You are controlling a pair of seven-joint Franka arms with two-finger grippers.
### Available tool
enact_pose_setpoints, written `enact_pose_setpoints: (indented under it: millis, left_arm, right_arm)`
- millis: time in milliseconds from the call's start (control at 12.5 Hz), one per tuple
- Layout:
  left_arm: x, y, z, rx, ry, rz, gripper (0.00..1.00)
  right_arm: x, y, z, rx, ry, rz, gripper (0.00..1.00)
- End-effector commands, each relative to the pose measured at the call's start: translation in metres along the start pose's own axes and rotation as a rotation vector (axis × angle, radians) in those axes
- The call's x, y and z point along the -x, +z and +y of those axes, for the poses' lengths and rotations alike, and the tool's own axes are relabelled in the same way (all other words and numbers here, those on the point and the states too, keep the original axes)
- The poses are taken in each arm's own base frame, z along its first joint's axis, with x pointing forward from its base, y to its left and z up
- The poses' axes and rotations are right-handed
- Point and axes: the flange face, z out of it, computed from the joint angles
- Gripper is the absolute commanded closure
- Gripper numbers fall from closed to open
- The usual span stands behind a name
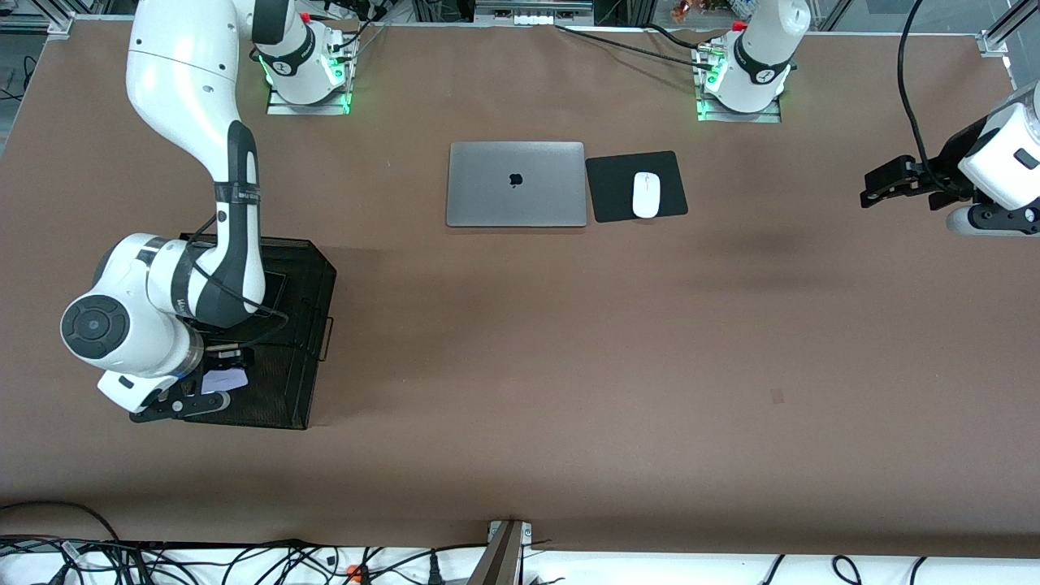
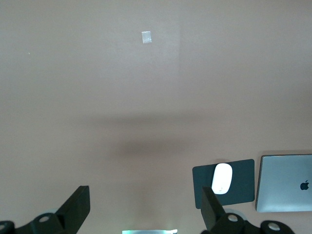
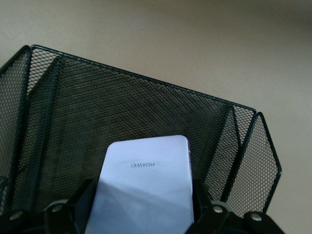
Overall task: Place phones with both arms
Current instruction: 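Carry the white phone with the right gripper into the basket and release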
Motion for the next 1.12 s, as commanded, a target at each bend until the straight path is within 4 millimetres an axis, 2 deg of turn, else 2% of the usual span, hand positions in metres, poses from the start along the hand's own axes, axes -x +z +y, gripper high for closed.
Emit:
enact_pose_setpoints:
  millis: [0, 80, 559, 639, 719, 799, 1039]
  left_arm:
    - [0.003, -0.004, -0.002, -0.020, 0.009, 0.006, 0.00]
    - [0.003, -0.004, -0.002, -0.021, 0.009, 0.005, 0.00]
    - [0.004, -0.002, -0.001, -0.019, 0.011, -0.003, 0.00]
    - [0.004, -0.003, -0.001, -0.019, 0.009, -0.002, 0.00]
    - [0.004, -0.004, -0.001, -0.019, 0.009, 0.000, 0.00]
    - [0.004, -0.003, -0.001, -0.019, 0.009, -0.002, 0.00]
    - [0.005, -0.005, -0.002, -0.019, 0.008, 0.000, 0.00]
  right_arm:
    - [-0.002, 0.003, 0.001, -0.017, 0.009, 0.012, 1.00]
    - [-0.002, 0.004, 0.007, -0.027, 0.025, 0.024, 1.00]
    - [-0.011, 0.009, -0.001, -0.099, 0.063, 0.104, 1.00]
    - [-0.011, 0.011, -0.001, -0.100, 0.065, 0.102, 0.81]
    - [-0.010, 0.014, -0.003, -0.113, 0.071, 0.100, 0.23]
    - [-0.009, 0.017, 0.003, -0.141, 0.092, 0.102, 0.19]
    - [-0.008, 0.018, 0.006, -0.151, 0.097, 0.095, 0.18]
